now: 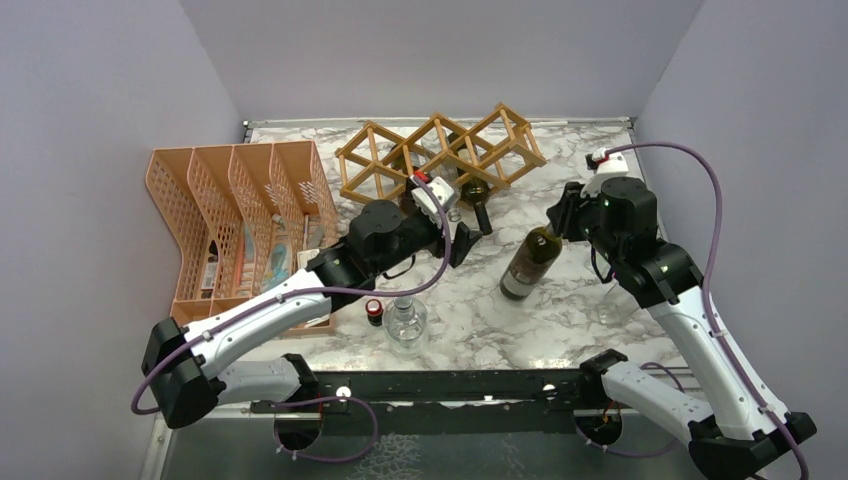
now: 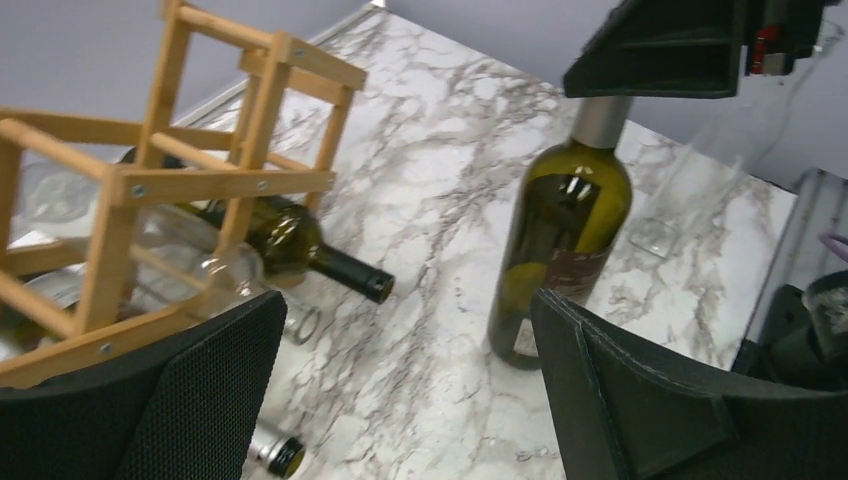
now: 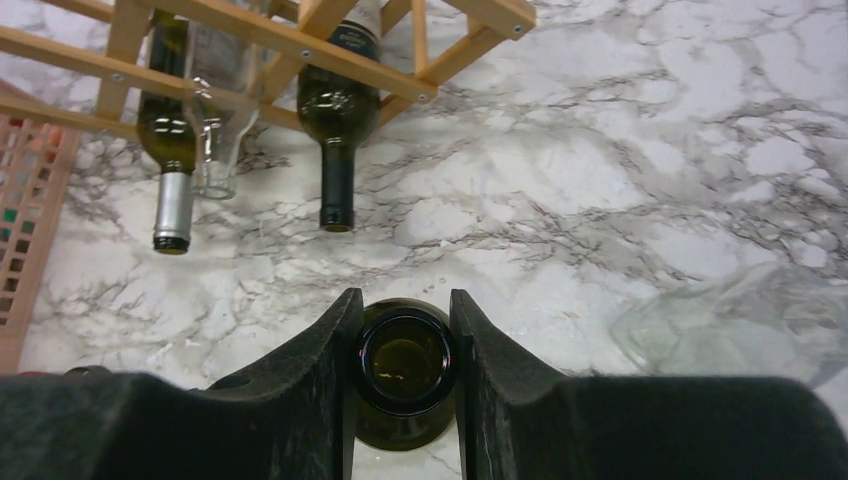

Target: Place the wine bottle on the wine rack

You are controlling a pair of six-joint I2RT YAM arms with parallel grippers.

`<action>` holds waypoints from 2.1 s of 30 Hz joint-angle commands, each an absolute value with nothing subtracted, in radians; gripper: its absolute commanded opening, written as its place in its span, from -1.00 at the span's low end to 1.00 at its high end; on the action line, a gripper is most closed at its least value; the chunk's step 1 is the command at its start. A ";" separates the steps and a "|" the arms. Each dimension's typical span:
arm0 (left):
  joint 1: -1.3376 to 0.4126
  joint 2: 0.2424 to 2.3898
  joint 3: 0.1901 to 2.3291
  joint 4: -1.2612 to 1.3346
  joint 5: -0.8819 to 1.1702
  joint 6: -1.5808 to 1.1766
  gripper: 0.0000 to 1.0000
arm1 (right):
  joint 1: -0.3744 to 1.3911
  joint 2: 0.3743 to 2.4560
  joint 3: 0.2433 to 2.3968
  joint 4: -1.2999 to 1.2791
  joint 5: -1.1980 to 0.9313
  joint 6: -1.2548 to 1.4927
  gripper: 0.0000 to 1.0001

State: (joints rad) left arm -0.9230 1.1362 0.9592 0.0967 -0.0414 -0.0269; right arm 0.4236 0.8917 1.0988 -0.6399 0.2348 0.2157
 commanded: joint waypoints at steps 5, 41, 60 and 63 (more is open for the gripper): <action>-0.922 1.267 0.927 0.307 0.370 0.010 0.98 | 0.422 0.900 1.207 -0.508 -0.006 0.233 -0.98; -0.915 1.412 0.804 0.650 0.476 0.093 0.90 | 0.422 0.863 1.355 -0.456 -0.464 0.169 -0.98; -0.915 1.351 0.789 0.761 0.369 0.223 -1.00 | 0.422 0.832 1.340 -0.495 -0.516 0.176 -0.30; -0.914 1.347 0.792 0.762 0.372 0.286 -1.00 | 0.422 0.824 1.332 -0.513 -0.484 0.182 0.07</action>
